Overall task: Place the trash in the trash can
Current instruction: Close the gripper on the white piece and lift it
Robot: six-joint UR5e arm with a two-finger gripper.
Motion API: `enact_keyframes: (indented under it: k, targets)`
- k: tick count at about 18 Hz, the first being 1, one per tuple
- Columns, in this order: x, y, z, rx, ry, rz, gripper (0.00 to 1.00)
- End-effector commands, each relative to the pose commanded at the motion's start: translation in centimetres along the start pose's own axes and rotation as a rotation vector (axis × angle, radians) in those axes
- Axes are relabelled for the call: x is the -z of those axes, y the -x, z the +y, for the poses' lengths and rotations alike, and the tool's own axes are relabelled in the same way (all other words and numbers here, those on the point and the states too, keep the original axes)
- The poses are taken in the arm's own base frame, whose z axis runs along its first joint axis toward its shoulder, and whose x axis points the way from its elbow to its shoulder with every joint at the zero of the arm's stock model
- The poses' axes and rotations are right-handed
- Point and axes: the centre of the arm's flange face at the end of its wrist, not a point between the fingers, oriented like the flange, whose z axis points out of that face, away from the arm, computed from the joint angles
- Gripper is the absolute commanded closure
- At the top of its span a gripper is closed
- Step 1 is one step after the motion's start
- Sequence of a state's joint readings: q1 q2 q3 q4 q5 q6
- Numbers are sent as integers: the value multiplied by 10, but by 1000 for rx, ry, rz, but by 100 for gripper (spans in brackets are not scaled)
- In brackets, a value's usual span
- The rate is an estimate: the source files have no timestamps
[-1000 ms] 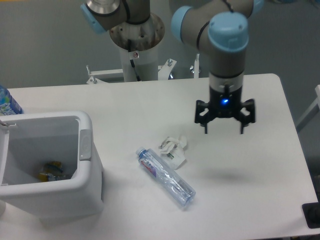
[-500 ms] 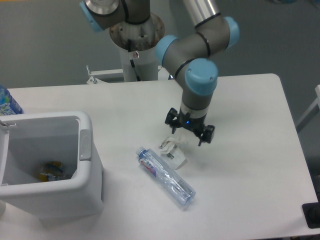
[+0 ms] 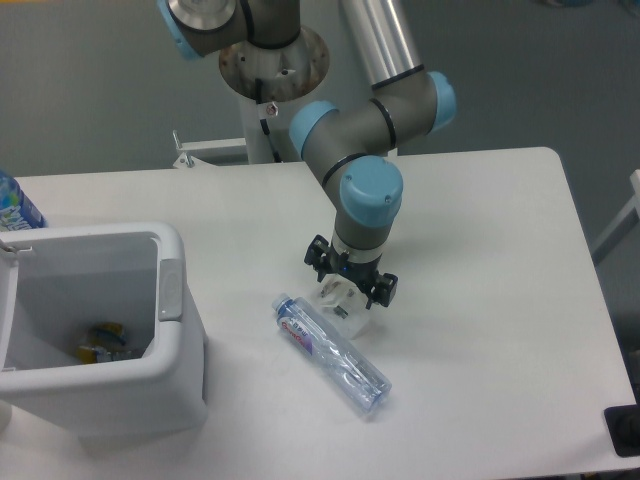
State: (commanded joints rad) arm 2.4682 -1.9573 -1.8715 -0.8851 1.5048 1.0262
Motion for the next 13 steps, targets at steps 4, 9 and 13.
enact_keyframes:
  k: [4,9,13]
  targets:
    - [0,0,0,29,0,-2,92]
    - [3,1,2,28,5,-3,100]
    - [19,7,13,7,40,-37,100]
